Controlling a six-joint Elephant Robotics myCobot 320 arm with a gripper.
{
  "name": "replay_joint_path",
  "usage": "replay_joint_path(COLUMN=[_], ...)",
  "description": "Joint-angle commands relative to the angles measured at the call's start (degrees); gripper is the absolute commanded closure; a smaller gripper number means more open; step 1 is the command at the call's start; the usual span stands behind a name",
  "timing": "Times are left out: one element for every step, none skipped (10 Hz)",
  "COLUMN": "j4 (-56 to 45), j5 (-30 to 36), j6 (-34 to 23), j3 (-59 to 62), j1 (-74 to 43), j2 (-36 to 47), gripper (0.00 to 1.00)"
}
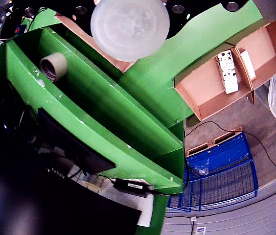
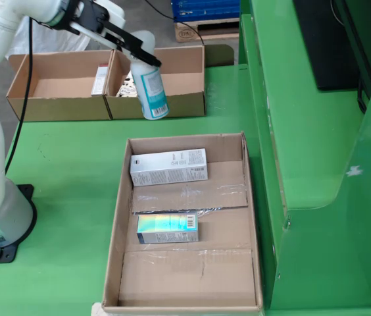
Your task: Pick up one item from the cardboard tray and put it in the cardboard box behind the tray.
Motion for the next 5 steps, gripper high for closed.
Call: replay_joint_path(j4=[-5.7,-5.7,-6.9,-6.9,-8.1], j5=[-0.9,-0.9,-0.7,-0.7,-0.3], j6=[0.3,0.3,0.1,0.1,-0.3], j3=[1.2,1.2,1.2,1.2,1.2], j1=[5.5,5.5,6.3,6.3,7.4], j2=[3.6,3.6,3.9,3.9,4.3], gripper=[1.00,1.00,1.00,1.00,1.00])
